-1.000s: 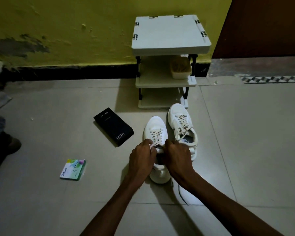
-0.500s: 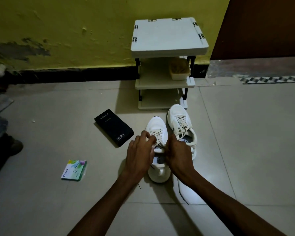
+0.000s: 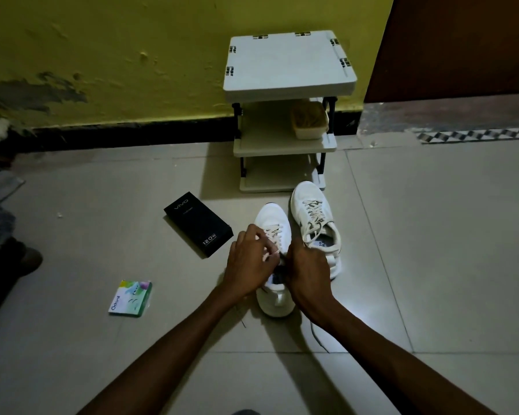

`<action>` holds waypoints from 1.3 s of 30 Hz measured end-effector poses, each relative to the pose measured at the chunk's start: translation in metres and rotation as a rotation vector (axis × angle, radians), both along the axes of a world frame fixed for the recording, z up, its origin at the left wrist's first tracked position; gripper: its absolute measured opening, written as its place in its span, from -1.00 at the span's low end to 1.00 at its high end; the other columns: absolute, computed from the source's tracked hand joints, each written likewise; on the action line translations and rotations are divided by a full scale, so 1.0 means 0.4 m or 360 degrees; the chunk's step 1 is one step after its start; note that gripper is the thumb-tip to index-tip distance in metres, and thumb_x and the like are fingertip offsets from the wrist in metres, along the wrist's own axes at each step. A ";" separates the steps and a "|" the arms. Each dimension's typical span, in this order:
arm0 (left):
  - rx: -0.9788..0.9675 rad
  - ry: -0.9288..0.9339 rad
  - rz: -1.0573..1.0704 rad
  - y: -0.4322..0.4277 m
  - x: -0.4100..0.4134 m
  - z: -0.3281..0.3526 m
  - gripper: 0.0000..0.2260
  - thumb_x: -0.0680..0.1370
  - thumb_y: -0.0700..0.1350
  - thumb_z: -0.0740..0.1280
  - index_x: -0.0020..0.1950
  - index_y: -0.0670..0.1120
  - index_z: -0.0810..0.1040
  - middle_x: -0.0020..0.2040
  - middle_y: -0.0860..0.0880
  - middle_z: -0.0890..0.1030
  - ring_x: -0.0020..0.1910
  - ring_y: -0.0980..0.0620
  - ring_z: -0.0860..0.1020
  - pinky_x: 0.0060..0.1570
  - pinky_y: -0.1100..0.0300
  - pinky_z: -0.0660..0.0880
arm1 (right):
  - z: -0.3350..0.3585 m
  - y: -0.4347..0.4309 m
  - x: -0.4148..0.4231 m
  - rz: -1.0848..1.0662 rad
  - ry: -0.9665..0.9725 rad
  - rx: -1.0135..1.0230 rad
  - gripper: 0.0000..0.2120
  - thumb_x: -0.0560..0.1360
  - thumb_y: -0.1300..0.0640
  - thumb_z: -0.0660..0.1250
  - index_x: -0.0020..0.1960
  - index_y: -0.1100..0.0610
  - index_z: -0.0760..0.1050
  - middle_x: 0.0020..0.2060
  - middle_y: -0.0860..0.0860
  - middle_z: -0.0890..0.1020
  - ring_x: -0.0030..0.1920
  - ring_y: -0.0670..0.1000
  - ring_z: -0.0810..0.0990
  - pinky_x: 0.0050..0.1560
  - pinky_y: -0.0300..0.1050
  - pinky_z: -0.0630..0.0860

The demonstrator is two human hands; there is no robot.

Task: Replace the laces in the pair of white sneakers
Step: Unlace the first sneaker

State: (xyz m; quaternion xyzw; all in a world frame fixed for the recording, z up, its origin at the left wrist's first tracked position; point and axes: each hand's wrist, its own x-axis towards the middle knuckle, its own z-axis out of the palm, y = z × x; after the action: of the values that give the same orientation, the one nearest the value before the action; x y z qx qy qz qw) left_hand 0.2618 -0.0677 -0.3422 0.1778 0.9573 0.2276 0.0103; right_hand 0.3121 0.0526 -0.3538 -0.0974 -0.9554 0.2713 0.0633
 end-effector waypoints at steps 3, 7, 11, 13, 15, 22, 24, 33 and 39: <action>0.0283 -0.0648 0.0277 -0.002 -0.020 0.029 -0.85 0.47 0.05 0.32 -0.18 -0.01 0.58 0.14 -0.03 0.47 0.21 -0.03 0.36 0.26 0.05 0.34 | 0.019 -0.007 0.002 -0.0032 -0.0040 0.0117 -0.83 0.44 0.19 0.33 0.01 0.14 0.43 -0.18 0.07 0.65 -0.20 0.08 0.64 -0.17 -0.01 0.56; 0.0336 -0.0992 0.0493 0.014 -0.025 0.067 -0.60 0.40 0.20 0.23 -0.03 -0.07 0.61 0.06 -0.13 0.61 0.12 -0.11 0.52 0.19 0.05 0.45 | 0.037 -0.011 0.003 -0.0101 -0.0087 0.0168 -0.82 0.48 0.24 0.28 0.08 0.19 0.44 -0.15 0.13 0.63 -0.15 0.15 0.63 -0.18 -0.03 0.51; 0.0378 -0.1095 0.0604 0.027 -0.040 0.104 -0.60 0.36 0.24 0.21 -0.11 -0.03 0.63 -0.05 -0.10 0.63 0.01 -0.08 0.57 0.06 0.11 0.51 | 0.038 -0.025 -0.001 -0.0150 -0.0086 0.0213 -0.91 0.44 0.26 0.34 -0.07 0.18 0.49 -0.26 0.13 0.64 -0.26 0.15 0.63 -0.30 -0.09 0.35; 0.0538 -0.1229 0.0615 0.035 -0.054 0.123 -0.73 0.46 0.10 0.27 -0.27 -0.06 0.57 -0.25 -0.02 0.60 -0.27 0.11 0.56 -0.23 0.28 0.48 | 0.037 -0.027 0.002 -0.0117 -0.0104 0.0232 -0.91 0.43 0.26 0.35 -0.07 0.17 0.50 -0.24 0.12 0.66 -0.23 0.14 0.64 -0.24 -0.10 0.37; 0.0624 -0.1442 0.0617 0.045 -0.064 0.145 -0.74 0.55 -0.08 0.25 -0.35 -0.07 0.46 -0.42 0.04 0.49 -0.46 0.14 0.41 -0.40 0.29 0.33 | 0.041 -0.029 0.007 -0.0069 -0.0140 0.0222 -0.87 0.46 0.25 0.31 0.01 0.16 0.50 -0.16 0.12 0.66 -0.13 0.14 0.64 -0.14 -0.09 0.39; 0.0965 -0.1656 0.0832 0.060 -0.088 0.159 -0.77 0.55 -0.29 0.18 -0.31 -0.14 0.40 -0.58 0.01 0.44 -0.67 0.14 0.34 -0.64 0.38 0.31 | 0.045 -0.033 0.004 -0.0080 -0.0163 0.0121 -0.84 0.44 0.27 0.31 0.02 0.15 0.47 -0.11 0.12 0.66 -0.10 0.14 0.63 -0.13 -0.06 0.44; 0.1023 -0.1613 0.0893 0.062 -0.090 0.152 -0.83 0.51 -0.34 0.19 -0.27 -0.20 0.44 -0.59 -0.03 0.48 -0.60 0.08 0.36 -0.60 0.33 0.35 | 0.040 -0.028 -0.004 -0.0096 -0.0155 0.0074 -0.86 0.46 0.28 0.29 0.02 0.16 0.46 -0.10 0.13 0.65 -0.10 0.14 0.63 -0.18 -0.06 0.42; 0.1001 -0.1801 0.0955 0.076 -0.117 0.178 -0.79 0.62 -0.28 0.12 -0.14 -0.26 0.49 -0.68 0.01 0.35 -0.74 0.14 0.17 -0.65 0.36 0.21 | 0.044 -0.035 -0.007 -0.0095 -0.0116 0.0091 -0.88 0.49 0.29 0.27 0.01 0.18 0.48 -0.11 0.15 0.66 -0.10 0.18 0.64 -0.19 -0.07 0.38; -0.0045 -0.1553 0.0348 0.025 -0.165 0.205 -0.86 0.54 -0.13 0.37 -0.14 -0.19 0.56 -0.45 -0.03 0.47 -0.53 0.11 0.31 -0.56 0.30 0.32 | 0.058 -0.030 -0.002 -0.0068 -0.0160 0.0104 -0.87 0.52 0.27 0.25 0.06 0.17 0.47 -0.05 0.13 0.65 -0.04 0.14 0.63 -0.14 -0.09 0.41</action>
State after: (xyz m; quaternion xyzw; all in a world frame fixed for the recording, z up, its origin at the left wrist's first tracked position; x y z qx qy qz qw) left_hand 0.1959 -0.0577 -0.2602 -0.0509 0.8570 0.2709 0.4354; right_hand 0.3115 0.0405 -0.3308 -0.1290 -0.9635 0.2335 0.0241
